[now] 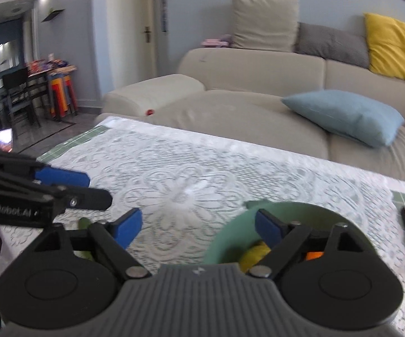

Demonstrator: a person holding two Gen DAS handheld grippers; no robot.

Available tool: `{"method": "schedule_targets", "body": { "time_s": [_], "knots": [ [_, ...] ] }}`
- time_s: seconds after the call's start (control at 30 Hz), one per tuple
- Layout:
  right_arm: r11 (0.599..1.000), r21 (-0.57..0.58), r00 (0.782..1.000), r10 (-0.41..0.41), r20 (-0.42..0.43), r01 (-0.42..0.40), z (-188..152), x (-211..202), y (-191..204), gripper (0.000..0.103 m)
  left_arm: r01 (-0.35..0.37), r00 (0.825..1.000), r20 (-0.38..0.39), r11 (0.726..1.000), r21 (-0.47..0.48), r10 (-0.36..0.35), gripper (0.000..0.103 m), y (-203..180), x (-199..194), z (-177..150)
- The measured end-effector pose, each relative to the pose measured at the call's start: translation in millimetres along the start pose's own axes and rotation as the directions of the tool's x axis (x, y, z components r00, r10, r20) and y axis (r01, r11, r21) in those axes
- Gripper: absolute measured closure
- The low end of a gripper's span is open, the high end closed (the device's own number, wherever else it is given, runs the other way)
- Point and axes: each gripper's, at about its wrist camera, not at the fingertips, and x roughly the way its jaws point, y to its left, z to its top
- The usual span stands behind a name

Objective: Organize fruits
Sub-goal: 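Move both open tools toward the green cucumber on the table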

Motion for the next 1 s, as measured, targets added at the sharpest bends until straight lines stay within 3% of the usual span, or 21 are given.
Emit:
{"method": "schedule_targets", "body": {
  "time_s": [0.33, 0.5, 0.73, 1.0],
  "knots": [
    [0.991, -0.074, 0.992, 0.105, -0.07, -0.111, -18.3, 17.9, 58.5, 0.008, -0.063, 0.998, -0.024, 0.997, 0.039, 0.064, 0.027, 43.0, -16.3, -26.7],
    [0.98, -0.122, 0.976, 0.139, -0.165, -0.16, -39.5, 32.6, 87.7, 0.008, -0.064, 0.993, -0.091, 0.996, 0.056, 0.069, 0.027, 58.1, -16.4, -44.0],
    [0.965, -0.227, 0.959, 0.067, -0.275, -0.132, -66.0, 51.7, 105.9, 0.008, -0.094, 0.982, -0.154, 0.991, 0.098, 0.108, 0.027, 68.2, -12.3, -68.1],
    [0.981, -0.184, 0.951, 0.005, -0.308, -0.065, -66.9, 61.0, 88.2, 0.005, -0.105, 0.969, -0.206, 0.984, 0.141, 0.132, 0.027, 69.6, 0.7, -85.4]
  ]
}}
